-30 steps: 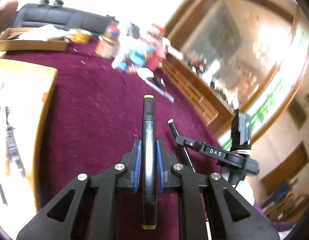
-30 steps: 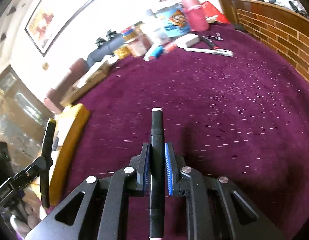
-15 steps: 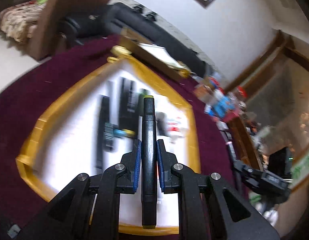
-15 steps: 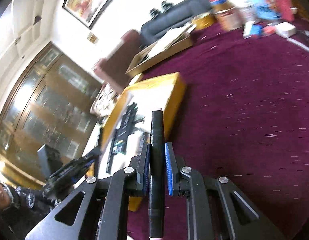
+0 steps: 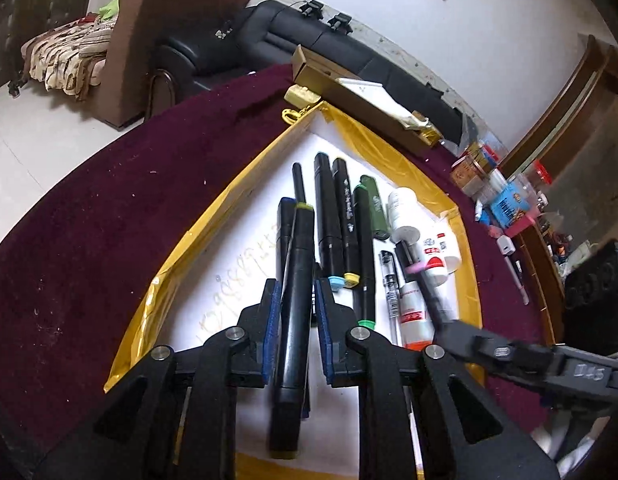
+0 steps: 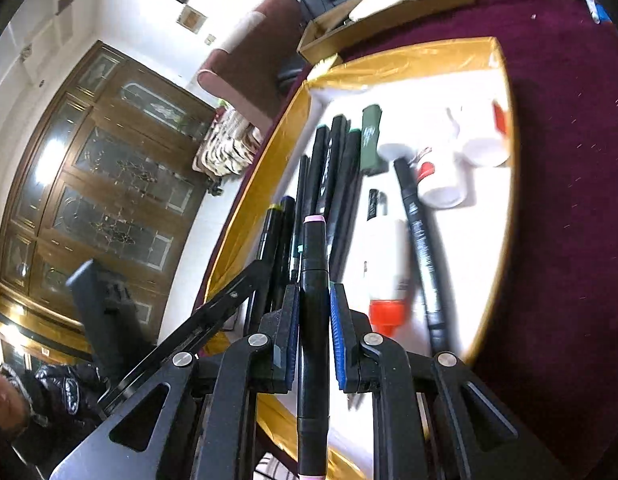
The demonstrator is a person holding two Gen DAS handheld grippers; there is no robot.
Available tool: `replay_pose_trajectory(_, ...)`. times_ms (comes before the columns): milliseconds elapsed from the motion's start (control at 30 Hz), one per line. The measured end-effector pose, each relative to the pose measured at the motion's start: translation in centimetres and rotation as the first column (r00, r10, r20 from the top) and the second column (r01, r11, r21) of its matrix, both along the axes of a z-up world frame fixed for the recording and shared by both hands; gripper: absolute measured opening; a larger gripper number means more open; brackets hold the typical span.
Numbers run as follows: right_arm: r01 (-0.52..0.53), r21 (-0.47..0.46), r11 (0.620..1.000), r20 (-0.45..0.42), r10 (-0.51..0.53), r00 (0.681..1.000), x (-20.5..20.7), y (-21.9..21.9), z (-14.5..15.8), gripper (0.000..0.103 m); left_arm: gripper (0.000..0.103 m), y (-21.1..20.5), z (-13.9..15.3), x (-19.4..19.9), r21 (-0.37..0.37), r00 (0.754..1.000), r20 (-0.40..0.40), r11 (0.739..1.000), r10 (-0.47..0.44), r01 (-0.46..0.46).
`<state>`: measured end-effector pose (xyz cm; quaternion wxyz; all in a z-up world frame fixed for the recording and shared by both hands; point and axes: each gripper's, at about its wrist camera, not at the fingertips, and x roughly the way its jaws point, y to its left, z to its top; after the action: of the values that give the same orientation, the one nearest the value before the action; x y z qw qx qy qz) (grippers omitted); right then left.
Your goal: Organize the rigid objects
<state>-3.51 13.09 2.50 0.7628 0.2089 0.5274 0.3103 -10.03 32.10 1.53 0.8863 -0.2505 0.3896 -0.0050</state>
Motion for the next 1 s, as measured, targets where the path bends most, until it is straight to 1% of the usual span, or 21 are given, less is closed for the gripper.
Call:
replay_pose_trajectory(167, 0.020, -0.021, 1.000, -0.022, -0.020, 1.000, 0.1, 1.7, -1.0, 0.014, 0.025, 0.5, 1.0, -1.3, -0.022, 0.999, 0.032, 1.000, -0.010, 0.010)
replay_pose_trajectory(233, 0.007, -0.029, 1.000, -0.034, -0.008, 0.999, 0.2, 2.4, -1.6, 0.014, 0.029, 0.7, 1.3, -1.6, -0.045, 0.999, 0.047, 0.999, -0.005, 0.007)
replay_pose_trajectory(267, 0.004, -0.033, 0.999, -0.037, -0.005, 0.999, 0.4, 2.7, -1.8, 0.014, 0.033, 0.9, 1.4, -1.8, -0.053, 0.999, 0.053, 0.999, -0.002, 0.004)
replay_pose_trajectory(333, -0.011, -0.049, 0.999, -0.029, 0.010, 1.000, 0.5, 3.6, -1.9, 0.014, 0.044, 1.1, 2.0, -2.1, -0.059, 0.997, 0.071, 0.998, 0.019, -0.015)
replay_pose_trajectory(367, -0.021, -0.067, 0.998, -0.018, 0.020, 1.000, 0.6, 4.0, -1.9, 0.014, 0.054, 1.4, 2.4, -2.5, -0.058, 0.996, 0.086, 0.998, 0.038, -0.033)
replay_pose_trajectory(400, -0.026, -0.077, 0.997, -0.012, 0.025, 1.000, 0.7, 4.2, -1.9, 0.014, 0.057, 1.5, 2.7, -2.7, -0.058, 0.994, 0.097, 0.997, 0.050, -0.044)
replay_pose_trajectory(500, -0.039, -0.102, 0.994, -0.026, 0.036, 0.999, 1.1, 4.8, -2.5, 0.014, 0.057, 1.9, 3.3, -3.1, -0.059, 0.990, 0.122, 0.996, 0.072, -0.066)
replay_pose_trajectory(567, -0.031, -0.110, 0.993, -0.006, 0.030, 1.000, 1.4, 4.7, -2.4, 0.014, 0.058, 1.9, 3.3, -3.1, -0.059, 0.990, 0.115, 0.996, 0.076, -0.070)
replay_pose_trajectory(633, -0.008, -0.167, 0.986, 0.041, 0.015, 0.999, 1.5, 4.7, -1.9, 0.014, 0.058, 1.8, 3.1, -3.0, -0.057, 0.992, 0.101, 0.996, 0.077, -0.072)
replay_pose_trajectory(733, -0.010, -0.145, 0.989, 0.071, 0.020, 0.997, 0.9, 4.0, -0.9, 0.015, 0.059, 1.4, 2.9, -2.9, -0.052, 0.994, 0.081, 0.996, 0.072, -0.068)
replay_pose_trajectory(800, -0.011, -0.137, 0.991, 0.100, 0.024, 0.995, 0.5, 3.6, -0.2, 0.016, 0.060, 0.8, 3.1, -2.9, -0.024, 0.995, 0.079, 0.998, 0.064, -0.063)
replay_pose_trajectory(867, -0.008, -0.135, 0.991, 0.135, 0.026, 0.990, -0.1, 3.0, 0.6, 0.020, 0.060, -0.2, 3.5, -2.8, 0.015, 0.995, 0.080, 0.998, 0.053, -0.055)
replay_pose_trajectory(933, 0.007, -0.134, 0.991, 0.178, 0.017, 0.984, -0.8, 2.1, 1.5, 0.024, 0.064, -1.3, 3.9, -2.9, 0.072, 0.996, 0.082, 0.996, 0.040, -0.046)
replay_pose_trajectory(1000, 0.017, -0.125, 0.992, 0.221, 0.011, 0.975, -1.8, 1.0, 2.4, 0.026, 0.066, -2.9, 4.4, -2.8, 0.151, 0.996, 0.087, 0.988, 0.022, -0.035)
